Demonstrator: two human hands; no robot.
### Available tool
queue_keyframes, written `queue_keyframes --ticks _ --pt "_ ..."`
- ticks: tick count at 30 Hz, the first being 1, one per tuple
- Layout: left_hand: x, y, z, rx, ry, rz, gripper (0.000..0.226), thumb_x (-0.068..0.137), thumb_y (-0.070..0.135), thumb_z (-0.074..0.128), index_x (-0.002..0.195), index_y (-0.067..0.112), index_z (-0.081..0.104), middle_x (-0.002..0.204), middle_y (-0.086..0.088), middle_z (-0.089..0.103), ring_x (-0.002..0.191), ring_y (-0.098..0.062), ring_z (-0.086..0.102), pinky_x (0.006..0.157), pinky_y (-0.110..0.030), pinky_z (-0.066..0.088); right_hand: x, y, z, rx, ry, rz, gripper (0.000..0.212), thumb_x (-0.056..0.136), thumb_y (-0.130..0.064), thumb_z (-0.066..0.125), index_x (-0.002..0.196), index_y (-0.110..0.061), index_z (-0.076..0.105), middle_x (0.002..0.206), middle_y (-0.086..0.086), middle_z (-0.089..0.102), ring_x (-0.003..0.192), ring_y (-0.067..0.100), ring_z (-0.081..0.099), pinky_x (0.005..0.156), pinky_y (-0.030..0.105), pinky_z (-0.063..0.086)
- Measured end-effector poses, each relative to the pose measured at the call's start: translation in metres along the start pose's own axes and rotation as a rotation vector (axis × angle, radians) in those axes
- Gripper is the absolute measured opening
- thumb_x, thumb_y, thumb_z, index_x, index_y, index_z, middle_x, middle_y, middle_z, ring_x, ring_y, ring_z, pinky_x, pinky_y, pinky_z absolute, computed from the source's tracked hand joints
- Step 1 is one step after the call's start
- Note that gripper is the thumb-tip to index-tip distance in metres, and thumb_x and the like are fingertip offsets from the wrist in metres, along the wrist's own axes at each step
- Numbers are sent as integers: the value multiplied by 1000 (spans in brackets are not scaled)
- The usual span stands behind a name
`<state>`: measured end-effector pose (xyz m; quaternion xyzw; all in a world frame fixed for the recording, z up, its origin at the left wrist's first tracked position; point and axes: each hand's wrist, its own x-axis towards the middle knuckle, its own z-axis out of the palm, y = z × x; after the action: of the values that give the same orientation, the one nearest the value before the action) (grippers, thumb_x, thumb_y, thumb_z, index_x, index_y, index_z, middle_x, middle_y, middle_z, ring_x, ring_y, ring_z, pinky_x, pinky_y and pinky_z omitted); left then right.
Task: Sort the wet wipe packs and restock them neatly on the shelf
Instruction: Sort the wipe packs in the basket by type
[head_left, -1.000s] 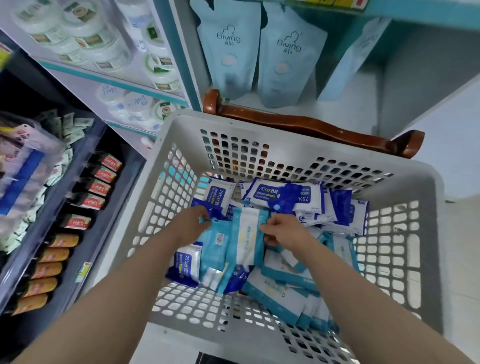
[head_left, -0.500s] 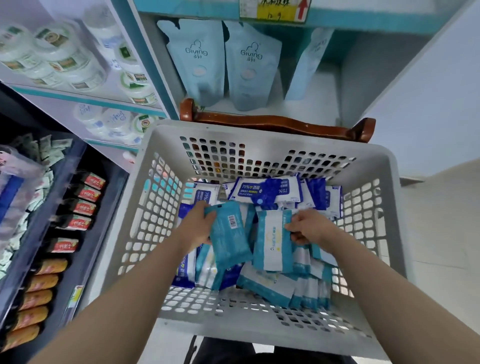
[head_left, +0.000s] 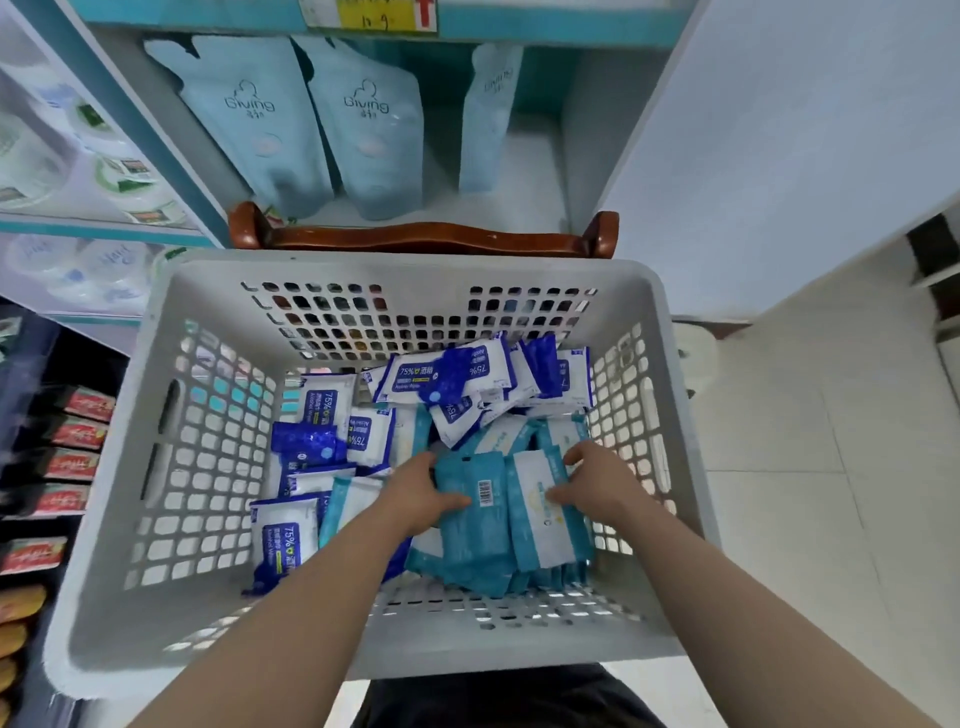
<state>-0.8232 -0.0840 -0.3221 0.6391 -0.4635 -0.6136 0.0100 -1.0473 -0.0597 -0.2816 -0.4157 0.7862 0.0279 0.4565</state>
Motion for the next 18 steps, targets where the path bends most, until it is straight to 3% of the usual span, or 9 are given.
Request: queue_keyframes --ticks 3,6,8,12,18 --pt "5 5 6 -93 12 -11 42 78 11 77 111 12 51 104 -6 64 81 -12 62 53 -24 55 3 4 2 -39 10 -63 64 76 -20 78 130 -12 45 118 10 58 92 20 57 70 27 43" --pt "9 12 18 -85 -12 -57 45 79 14 77 115 9 49 101 -5 64 82 -18 65 58 -33 59 9 5 8 -21 -3 -116 63 73 -20 80 127 -17 48 119 11 55 91 21 59 67 27 47" --pt "9 15 23 84 -33 -49 46 80 23 76 115 10 48 92 -2 61 74 -18 65 54 -32 58 12 4 11 -34 -16 -136 61 72 -22 80 126 -18 50 120 11 54 91 21 59 69 26 46" --pt "5 16 14 243 43 -32 45 78 37 76 102 10 49 95 -9 61 79 -27 67 63 -40 58 14 1 11 -13 -6 -168 51 78 -22 76 122 -17 53 108 5 56 78 13 55 58 24 41" --pt "-15 5 -28 376 199 42 29 90 39 61 96 10 57 95 -5 61 87 -19 57 71 -29 43 15 -24 18 -16 24 -283 36 84 -21 69 118 -14 58 94 0 55 82 15 54 69 24 41"
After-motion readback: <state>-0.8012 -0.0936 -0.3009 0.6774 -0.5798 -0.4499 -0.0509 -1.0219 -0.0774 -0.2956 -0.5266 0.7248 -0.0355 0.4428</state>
